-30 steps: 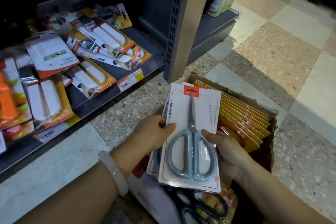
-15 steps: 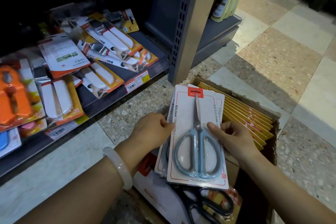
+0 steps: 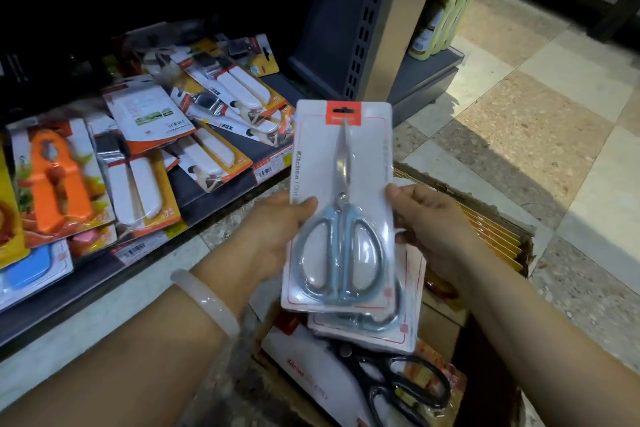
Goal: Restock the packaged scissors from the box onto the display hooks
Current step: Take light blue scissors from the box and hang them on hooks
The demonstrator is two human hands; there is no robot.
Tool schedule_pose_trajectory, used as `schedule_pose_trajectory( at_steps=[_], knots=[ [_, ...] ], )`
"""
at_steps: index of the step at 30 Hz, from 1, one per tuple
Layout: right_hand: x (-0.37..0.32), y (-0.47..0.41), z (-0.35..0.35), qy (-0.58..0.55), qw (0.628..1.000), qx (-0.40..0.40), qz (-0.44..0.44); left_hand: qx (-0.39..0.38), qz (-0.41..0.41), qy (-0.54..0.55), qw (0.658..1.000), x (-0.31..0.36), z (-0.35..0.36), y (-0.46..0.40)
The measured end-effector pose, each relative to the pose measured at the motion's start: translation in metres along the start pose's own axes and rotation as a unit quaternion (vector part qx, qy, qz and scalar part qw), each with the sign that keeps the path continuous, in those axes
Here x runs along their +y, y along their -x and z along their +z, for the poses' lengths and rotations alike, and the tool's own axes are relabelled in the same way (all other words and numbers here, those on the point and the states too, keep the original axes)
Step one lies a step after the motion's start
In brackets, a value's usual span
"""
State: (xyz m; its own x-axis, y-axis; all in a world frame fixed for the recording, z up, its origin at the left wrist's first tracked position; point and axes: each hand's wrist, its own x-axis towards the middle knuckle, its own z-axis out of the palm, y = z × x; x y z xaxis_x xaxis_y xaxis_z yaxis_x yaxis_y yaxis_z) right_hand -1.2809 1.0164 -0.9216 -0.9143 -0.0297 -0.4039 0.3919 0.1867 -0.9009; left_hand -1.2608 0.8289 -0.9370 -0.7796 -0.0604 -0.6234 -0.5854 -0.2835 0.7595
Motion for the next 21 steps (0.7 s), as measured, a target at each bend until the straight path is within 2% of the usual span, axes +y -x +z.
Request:
schedule_pose_trajectory(
  at_steps=[2,4,6,8,11,15,19,21],
  knots=[
    [-0.004,-0.007,-0.004,0.094,0.992,0.085,-0.025,0.027,0.015,-0.007,1.000,0.003,-0.015,0.001],
    [-0.001,-0.009,-0.012,0.264,0.953,0.148,-0.002,0.049,0.022,-0.012,0.998,0.003,-0.031,0.003],
    [0.006,-0.003,-0.017,0.352,0.925,0.115,0.084,0.060,0.019,-0.008,0.998,0.001,-0.043,0.007],
    [0.013,0.004,-0.017,0.347,0.926,0.046,0.143,0.067,0.014,-0.001,0.998,-0.002,-0.051,0.009],
    [0.024,0.008,-0.012,0.348,0.926,0.006,0.148,0.077,0.010,-0.009,0.997,-0.006,-0.055,0.013],
    [0.027,0.007,-0.011,0.298,0.940,0.041,0.162,0.086,0.018,-0.021,0.996,-0.007,-0.061,0.018],
    [0.033,0.010,-0.010,0.331,0.932,0.098,0.111,0.095,0.043,-0.018,0.994,-0.004,-0.069,0.027],
    [0.038,0.013,-0.009,0.296,0.942,0.120,0.105,0.097,0.063,-0.020,0.993,-0.003,-0.074,0.030]
  ],
)
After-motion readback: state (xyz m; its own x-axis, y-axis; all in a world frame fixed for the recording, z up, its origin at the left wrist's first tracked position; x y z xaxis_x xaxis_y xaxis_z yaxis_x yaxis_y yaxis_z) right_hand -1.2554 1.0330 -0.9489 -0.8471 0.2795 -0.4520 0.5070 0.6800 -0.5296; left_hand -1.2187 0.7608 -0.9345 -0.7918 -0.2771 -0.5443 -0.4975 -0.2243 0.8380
